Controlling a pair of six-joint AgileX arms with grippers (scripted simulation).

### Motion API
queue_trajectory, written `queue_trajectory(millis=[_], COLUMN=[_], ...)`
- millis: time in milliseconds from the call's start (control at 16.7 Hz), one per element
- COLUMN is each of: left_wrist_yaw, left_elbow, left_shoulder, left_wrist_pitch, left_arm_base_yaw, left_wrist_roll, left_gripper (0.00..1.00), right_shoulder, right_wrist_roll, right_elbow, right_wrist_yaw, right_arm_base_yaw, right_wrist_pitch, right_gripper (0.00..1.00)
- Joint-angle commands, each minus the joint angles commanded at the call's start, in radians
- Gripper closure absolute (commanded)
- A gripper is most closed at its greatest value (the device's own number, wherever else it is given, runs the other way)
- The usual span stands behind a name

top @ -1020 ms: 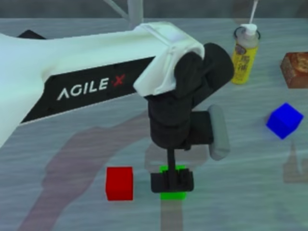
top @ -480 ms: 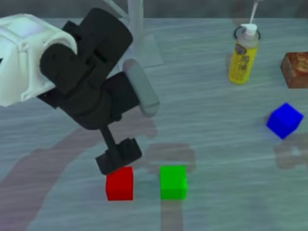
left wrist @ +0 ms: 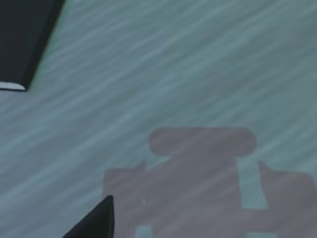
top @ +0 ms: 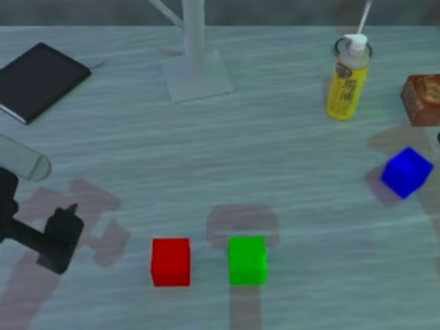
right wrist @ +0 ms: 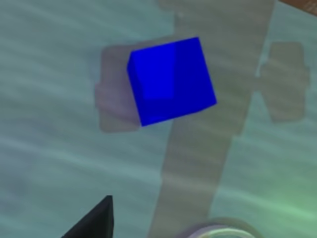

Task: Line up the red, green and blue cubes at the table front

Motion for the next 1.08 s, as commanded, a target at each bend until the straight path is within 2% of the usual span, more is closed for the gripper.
queue_trajectory(millis=[240, 480, 720, 1080], left_wrist_yaw=[0.005, 0.011, 0.016, 0.016], left_elbow=[-0.289, -0.454, -0.516, -0.518], left_shoulder=[-0.37, -0.611, -0.716, -0.719], left_wrist_pitch=[0.208, 0.377, 0.466, 0.468], left_arm_base_yaw=[0.152, 0.252, 0.295, 0.297], left_wrist_roll=[-0.125, -0.214, -0.256, -0.257], left_gripper=[0.0, 0.0, 0.0, 0.0], right_shoulder=[0.386, 0.65, 0.762, 0.765], right_wrist_roll=[-0.088, -0.15, -0.178, -0.178], right_elbow=[0.298, 0.523, 0.628, 0.627], right_wrist_yaw=[0.0, 0.002, 0.004, 0.005], right_arm_base_yaw=[0.027, 0.044, 0.052, 0.047], right_wrist_pitch=[-0.212, -0.345, -0.395, -0.392], right_gripper=[0.0, 0.0, 0.0, 0.0])
